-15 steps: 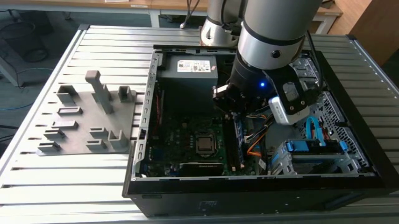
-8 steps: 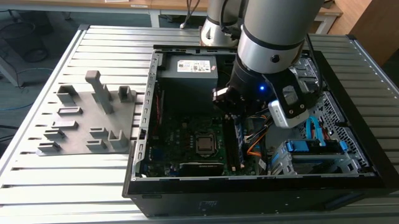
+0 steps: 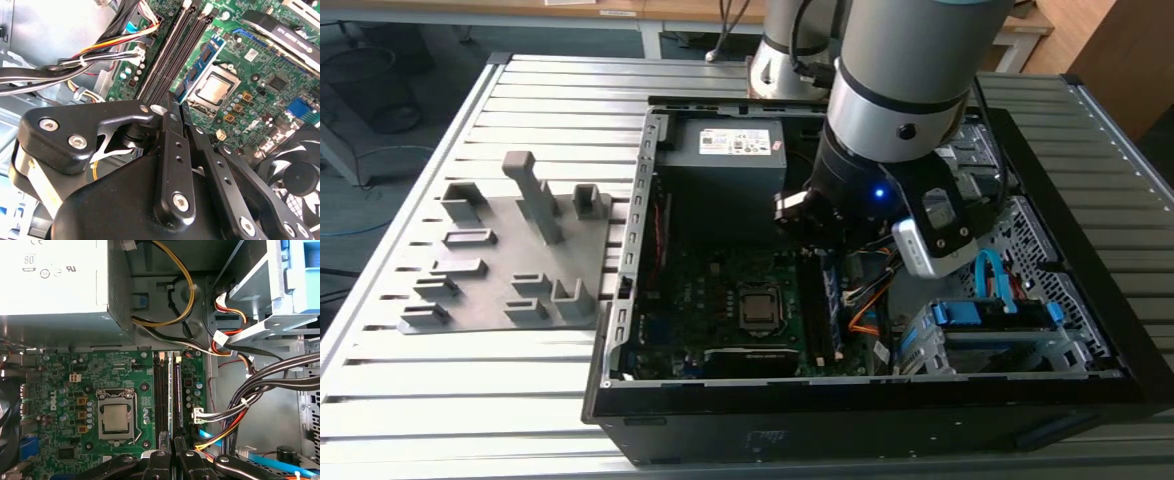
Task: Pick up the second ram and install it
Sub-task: 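Insert the second ram into the second slot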
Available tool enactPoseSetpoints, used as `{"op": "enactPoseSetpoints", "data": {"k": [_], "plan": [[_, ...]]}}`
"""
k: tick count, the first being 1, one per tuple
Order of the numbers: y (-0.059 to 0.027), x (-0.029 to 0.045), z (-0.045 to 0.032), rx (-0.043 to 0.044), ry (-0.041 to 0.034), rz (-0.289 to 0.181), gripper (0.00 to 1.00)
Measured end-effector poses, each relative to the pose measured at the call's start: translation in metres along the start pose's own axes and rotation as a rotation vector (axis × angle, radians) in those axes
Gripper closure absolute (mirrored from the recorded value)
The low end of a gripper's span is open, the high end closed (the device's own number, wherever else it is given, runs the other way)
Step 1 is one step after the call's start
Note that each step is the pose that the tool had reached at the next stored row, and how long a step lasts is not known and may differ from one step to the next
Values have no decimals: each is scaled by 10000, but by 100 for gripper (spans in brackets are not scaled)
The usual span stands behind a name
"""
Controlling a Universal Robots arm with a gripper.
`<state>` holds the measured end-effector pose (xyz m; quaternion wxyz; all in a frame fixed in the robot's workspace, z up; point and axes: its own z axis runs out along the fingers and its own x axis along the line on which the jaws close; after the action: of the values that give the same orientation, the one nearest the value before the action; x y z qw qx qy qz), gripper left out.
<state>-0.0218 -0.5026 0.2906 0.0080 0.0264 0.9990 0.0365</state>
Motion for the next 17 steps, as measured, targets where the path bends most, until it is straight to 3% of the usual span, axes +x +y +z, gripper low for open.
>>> {"op": "enactPoseSetpoints", "data": {"k": [17], "plan": [[-7, 1, 74, -24, 5, -68, 86]]}}
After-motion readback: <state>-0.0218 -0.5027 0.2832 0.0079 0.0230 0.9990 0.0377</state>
